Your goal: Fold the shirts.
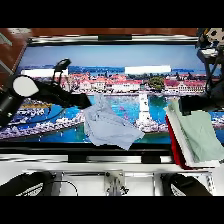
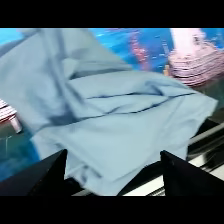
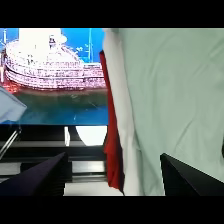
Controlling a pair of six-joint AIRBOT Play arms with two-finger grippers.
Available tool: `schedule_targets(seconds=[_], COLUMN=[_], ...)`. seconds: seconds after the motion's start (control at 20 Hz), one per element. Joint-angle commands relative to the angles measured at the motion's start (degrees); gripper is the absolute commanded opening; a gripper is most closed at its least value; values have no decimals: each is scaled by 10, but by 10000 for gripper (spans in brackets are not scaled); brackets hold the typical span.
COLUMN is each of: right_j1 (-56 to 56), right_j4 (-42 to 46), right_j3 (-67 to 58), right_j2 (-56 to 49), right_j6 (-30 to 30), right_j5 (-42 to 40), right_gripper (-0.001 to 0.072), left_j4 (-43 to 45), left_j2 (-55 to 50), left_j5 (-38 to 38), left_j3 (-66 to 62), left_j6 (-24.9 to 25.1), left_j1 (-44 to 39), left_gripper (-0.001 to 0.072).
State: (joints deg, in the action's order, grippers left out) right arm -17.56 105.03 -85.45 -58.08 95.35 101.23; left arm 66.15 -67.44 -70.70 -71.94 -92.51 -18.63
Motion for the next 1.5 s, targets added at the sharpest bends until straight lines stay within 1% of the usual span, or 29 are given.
schedule_targets(seconds=[0.0, 0.1, 0.2, 0.25, 0.35, 0.5, 0.55, 0.6, 0.65, 0.7, 0.75, 0.8, 0.85, 0.9, 1.05, 1.15, 1.35, 1.4, 1.45], right_j1=[7, 37, 72, 89, 113, 119, 119, 119, 119, 119, 119, 119, 119, 119, 115, 106, 76, 76, 76], right_j4=[-74, -152, -224, -250, -265, -271, -283, -296, -304, -311, -319, -329, -339, -358, -425, -461, -461, -462, -462], right_j3=[0, 13, 48, 72, 125, 200, 222, 244, 265, 285, 311, 339, 362, 384, 405, 405, 405, 405, 405], right_j2=[-38, -65, -82, -86, -86, -86, -86, -86, -86, -87, -87, -87, -92, -102, -144, -167, -206, -209, -210], right_j6=[4, 1, -13, -18, -19, -28, -30, -35, -39, -39, -38, -34, -30, -30, -31, -31, -26, -20, -15], right_j5=[-54, -68, -74, -75, -84, -85, -89, -96, -106, -118, -140, -164, -183, -200, -252, -311, -380, -398, -413], right_gripper=[692, 693, 693, 693, 693, 693, 693, 693, 693, 693, 693, 693, 692, 692, 692, 692, 691, 672, 494], left_j4=[-48, -70, -100, -121, -168, -224, -242, -252, -253, -253, -252, -252, -252, -252, -250, -250, -233, -232, -231], left_j2=[-1, -5, -16, -24, -49, -90, -102, -111, -118, -120, -119, -119, -119, -119, -118, -114, -86, -77, -70], left_j5=[-66, -26, 35, 64, 110, 155, 168, 174, 176, 176, 175, 168, 159, 146, 106, 88, 87, 87, 87], left_j3=[60, 137, 207, 230, 253, 248, 246, 242, 235, 232, 228, 223, 219, 214, 197, 187, 178, 178, 176], left_j6=[41, 49, 49, 58, 89, 123, 129, 145, 156, 163, 169, 172, 183, 194, 201, 224, 224, 224, 224], left_j1=[112, 118, 113, 110, 97, 71, 62, 54, 47, 45, 43, 44, 45, 47, 50, 50, 51, 51, 52], left_gripper=[716, 716, 716, 716, 716, 716, 716, 714, 638, 431, 257, 178, 73, 30, 30, 30, 30, 30, 30])
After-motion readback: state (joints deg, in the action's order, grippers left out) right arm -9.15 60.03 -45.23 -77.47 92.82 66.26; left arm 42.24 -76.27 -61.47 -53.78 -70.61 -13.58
